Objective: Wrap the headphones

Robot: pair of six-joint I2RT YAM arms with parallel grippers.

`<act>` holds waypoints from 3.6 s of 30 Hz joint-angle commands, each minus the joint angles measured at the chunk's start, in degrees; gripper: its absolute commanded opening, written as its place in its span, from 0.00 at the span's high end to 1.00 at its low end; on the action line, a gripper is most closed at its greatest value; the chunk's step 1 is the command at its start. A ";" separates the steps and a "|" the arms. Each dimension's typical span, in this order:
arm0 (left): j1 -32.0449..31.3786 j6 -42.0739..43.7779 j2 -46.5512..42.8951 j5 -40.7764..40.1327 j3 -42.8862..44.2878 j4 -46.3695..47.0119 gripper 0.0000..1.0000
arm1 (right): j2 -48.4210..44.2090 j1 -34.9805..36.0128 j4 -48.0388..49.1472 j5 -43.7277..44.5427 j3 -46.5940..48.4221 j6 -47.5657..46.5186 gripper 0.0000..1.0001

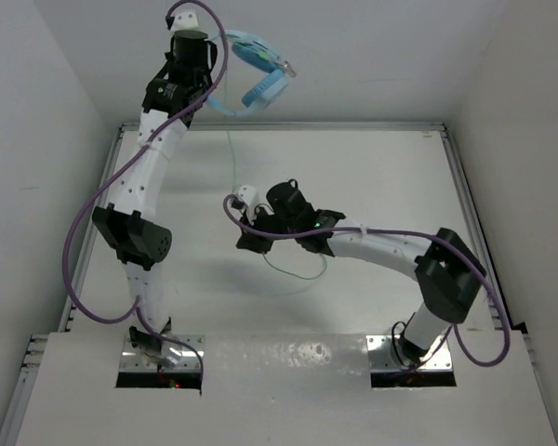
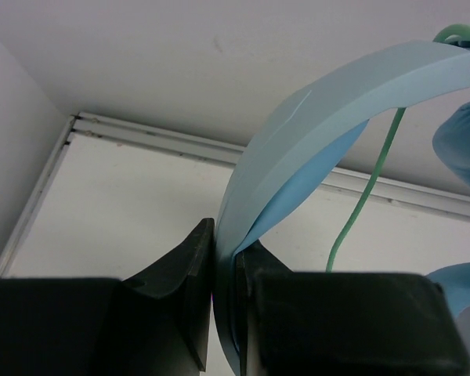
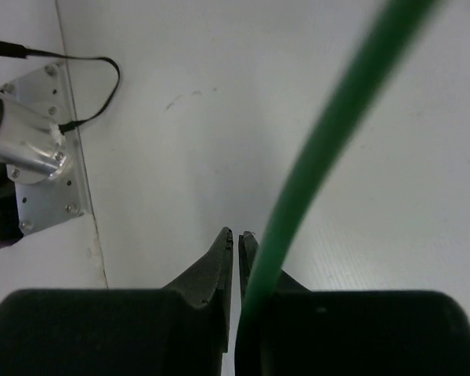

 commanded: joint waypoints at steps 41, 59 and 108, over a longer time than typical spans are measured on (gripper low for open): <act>-4.55 47.02 -15.25 38.38 -34.72 3.21 1.00 | -11.78 -21.61 -9.78 30.93 25.19 -26.67 1.00; -7.63 45.71 -17.71 47.17 -28.21 -6.73 1.00 | -3.34 -34.98 -0.11 23.19 22.74 -14.37 1.00; -0.25 2.29 -12.17 57.01 1.49 2.67 1.00 | 7.82 -24.52 48.84 9.21 -26.39 22.46 1.00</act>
